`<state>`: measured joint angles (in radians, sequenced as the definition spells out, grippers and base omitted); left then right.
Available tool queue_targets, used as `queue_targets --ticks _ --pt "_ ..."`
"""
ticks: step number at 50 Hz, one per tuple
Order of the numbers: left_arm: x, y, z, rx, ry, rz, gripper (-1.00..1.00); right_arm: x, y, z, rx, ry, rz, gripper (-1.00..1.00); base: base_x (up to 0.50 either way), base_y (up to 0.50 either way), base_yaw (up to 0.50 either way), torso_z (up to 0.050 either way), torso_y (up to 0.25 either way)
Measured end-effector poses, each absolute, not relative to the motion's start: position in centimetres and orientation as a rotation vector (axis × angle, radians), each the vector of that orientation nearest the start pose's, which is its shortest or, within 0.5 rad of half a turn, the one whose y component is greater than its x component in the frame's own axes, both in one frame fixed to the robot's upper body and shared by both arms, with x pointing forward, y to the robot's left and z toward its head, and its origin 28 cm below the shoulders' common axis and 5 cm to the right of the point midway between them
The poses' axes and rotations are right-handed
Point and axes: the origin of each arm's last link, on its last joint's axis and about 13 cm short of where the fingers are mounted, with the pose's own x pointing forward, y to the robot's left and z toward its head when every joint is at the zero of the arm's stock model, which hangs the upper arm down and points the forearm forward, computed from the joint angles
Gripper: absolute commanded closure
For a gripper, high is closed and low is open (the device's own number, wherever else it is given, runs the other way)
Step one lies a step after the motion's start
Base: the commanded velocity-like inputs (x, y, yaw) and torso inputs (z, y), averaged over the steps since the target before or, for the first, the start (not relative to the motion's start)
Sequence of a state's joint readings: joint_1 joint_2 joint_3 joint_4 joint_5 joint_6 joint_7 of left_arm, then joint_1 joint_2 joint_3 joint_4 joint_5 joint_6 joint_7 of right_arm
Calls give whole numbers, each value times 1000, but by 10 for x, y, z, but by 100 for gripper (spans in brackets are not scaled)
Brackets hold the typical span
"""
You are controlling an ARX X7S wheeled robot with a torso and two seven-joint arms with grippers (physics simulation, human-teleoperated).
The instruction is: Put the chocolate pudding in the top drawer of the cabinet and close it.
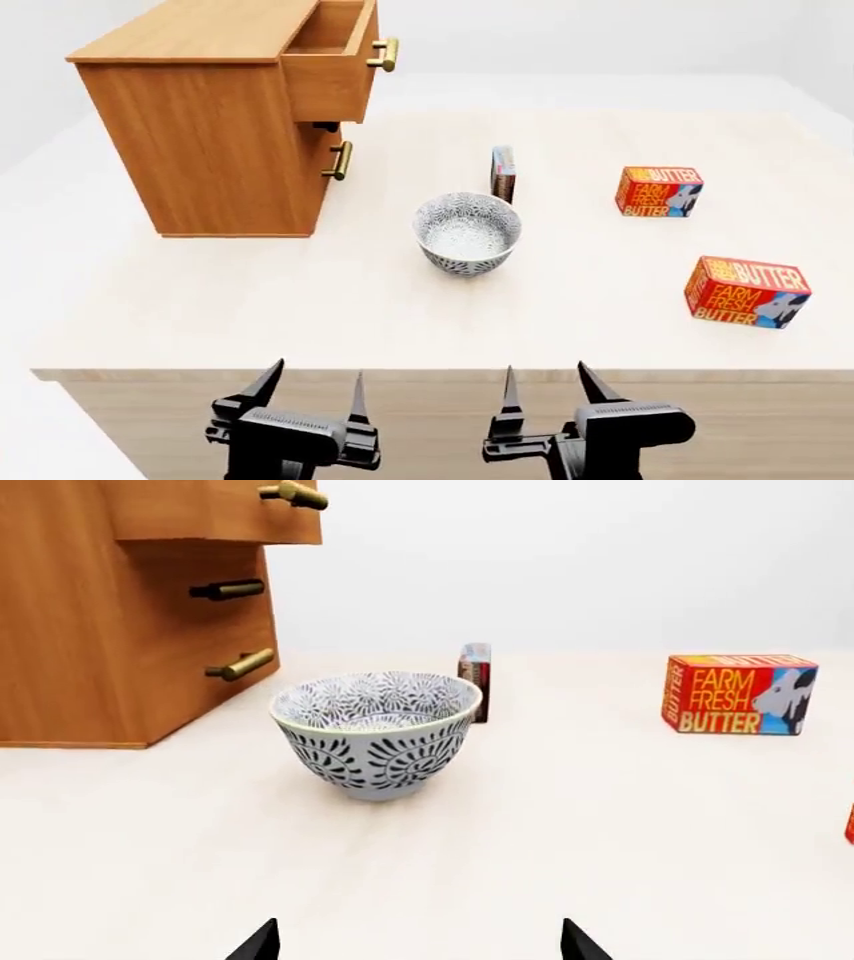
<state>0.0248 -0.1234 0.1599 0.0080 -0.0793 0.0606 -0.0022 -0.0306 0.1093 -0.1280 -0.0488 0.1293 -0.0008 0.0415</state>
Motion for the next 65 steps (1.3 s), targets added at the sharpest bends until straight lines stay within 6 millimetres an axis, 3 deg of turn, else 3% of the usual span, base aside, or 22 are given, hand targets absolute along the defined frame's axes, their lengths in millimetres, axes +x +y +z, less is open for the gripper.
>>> queue_targets --ticks 15,29,39,65 --pt "201 205 18 19 -72 -187 -100 200 -96 24 29 -21 104 -100 0 0 0 50 14" --pt "197 210 42 -5 -111 -227 -100 200 -100 47 34 -54 98 -100 0 0 0 50 14" --pt "199 216 71 -37 -133 -272 -100 204 -105 76 41 -74 98 -100 0 0 0 50 20" --pt "213 225 162 5 -108 -260 -100 211 -118 153 11 -84 192 -100 71 0 0 0 0"
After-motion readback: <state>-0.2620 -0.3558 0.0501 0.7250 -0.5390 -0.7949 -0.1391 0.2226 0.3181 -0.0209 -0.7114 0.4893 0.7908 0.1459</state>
